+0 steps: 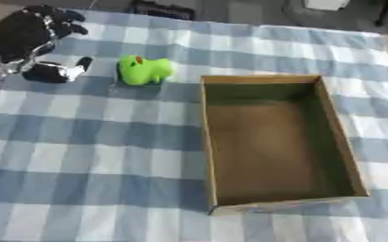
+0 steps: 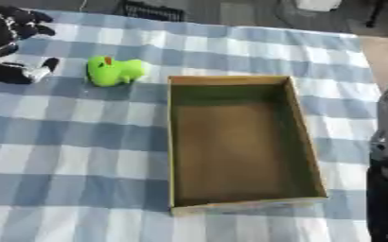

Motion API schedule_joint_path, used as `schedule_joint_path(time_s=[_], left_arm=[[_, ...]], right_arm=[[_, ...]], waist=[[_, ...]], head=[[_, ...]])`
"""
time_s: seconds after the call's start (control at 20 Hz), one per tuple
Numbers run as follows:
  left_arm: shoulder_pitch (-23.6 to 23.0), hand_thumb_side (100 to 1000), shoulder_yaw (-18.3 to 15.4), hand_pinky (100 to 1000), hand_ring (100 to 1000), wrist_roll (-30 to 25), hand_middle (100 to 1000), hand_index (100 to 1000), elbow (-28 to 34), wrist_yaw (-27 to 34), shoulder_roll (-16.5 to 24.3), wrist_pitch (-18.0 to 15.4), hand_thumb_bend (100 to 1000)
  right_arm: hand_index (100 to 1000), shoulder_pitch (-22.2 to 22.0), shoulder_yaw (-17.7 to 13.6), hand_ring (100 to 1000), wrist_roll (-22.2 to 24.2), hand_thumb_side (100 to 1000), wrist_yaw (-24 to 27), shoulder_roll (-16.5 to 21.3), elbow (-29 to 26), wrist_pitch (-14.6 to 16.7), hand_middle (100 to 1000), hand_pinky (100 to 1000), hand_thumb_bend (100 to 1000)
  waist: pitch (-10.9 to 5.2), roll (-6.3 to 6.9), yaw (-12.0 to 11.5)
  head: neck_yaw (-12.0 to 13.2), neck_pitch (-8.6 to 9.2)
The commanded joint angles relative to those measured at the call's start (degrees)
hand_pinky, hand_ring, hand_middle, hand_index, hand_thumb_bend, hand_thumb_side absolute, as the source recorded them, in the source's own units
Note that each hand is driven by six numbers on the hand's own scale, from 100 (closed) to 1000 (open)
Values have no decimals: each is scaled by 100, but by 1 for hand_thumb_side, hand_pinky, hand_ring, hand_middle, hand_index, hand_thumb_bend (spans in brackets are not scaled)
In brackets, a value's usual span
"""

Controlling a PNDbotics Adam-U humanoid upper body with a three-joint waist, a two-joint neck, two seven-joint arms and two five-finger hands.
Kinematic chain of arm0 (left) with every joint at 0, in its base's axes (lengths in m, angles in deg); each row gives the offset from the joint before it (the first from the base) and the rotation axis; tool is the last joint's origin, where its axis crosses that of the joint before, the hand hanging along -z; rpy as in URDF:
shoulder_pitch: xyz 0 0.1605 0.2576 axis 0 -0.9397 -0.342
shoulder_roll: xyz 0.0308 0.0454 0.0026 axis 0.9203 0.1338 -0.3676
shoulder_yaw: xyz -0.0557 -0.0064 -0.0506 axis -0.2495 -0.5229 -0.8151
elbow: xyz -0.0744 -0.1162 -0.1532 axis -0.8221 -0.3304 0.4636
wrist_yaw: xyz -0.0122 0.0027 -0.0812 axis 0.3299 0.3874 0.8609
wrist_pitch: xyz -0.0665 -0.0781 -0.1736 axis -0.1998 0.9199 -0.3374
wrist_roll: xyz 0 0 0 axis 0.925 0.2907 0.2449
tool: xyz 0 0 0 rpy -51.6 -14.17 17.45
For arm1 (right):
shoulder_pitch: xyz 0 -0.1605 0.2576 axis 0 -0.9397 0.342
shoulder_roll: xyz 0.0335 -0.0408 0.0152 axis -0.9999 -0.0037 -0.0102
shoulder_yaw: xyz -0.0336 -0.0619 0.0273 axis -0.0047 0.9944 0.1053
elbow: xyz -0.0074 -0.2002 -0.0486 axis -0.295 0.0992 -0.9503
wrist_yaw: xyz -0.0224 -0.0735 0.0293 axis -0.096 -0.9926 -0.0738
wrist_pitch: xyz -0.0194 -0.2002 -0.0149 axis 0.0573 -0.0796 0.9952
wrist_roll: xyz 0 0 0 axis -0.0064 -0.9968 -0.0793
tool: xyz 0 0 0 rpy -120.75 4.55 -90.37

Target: Pick up objects on the table and place them in the box.

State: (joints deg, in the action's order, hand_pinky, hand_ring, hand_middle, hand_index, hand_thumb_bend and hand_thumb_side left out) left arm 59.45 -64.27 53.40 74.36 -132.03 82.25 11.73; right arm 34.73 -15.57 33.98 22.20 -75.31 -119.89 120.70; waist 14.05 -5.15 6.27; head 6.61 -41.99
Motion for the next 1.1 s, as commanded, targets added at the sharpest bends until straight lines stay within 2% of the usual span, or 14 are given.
schedule_joint_path(time_s=[0.05, 0.45, 0.95, 1.05, 1.1], left_arm=[[164, 863, 36, 739, 743, -87, 808, 823, 132, 383, 62, -270, 193], [447, 870, 169, 711, 715, -595, 806, 835, 239, 1292, -77, -580, 195], [569, 898, 230, 712, 716, -982, 812, 849, 330, 1753, -133, -644, 197], [578, 870, 244, 716, 718, -1070, 816, 853, 332, 1811, -135, -683, 241], [578, 821, 255, 717, 719, -1130, 824, 864, 333, 1824, -137, -706, 334]], right_arm=[[683, 110, -2, 469, 19, 659, 40, 11, -75, -19, 481, 550, 100], [685, 208, 29, 470, -9, 660, 143, -50, -75, -90, 481, 550, 100], [688, 317, 13, 471, 52, 661, 294, -183, -75, -199, 481, 550, 100], [688, 341, 9, 471, 48, 632, 302, -209, -75, -213, 480, 551, 100], [688, 351, 6, 471, 44, 662, 305, -219, -75, -221, 481, 551, 100]], waist=[[-77, 32, 19], [-54, 52, 84], [29, 19, 177], [45, 17, 194], [53, 19, 203]], head=[[30, 31], [-13, 112], [90, 121], [117, 97], [134, 79]])
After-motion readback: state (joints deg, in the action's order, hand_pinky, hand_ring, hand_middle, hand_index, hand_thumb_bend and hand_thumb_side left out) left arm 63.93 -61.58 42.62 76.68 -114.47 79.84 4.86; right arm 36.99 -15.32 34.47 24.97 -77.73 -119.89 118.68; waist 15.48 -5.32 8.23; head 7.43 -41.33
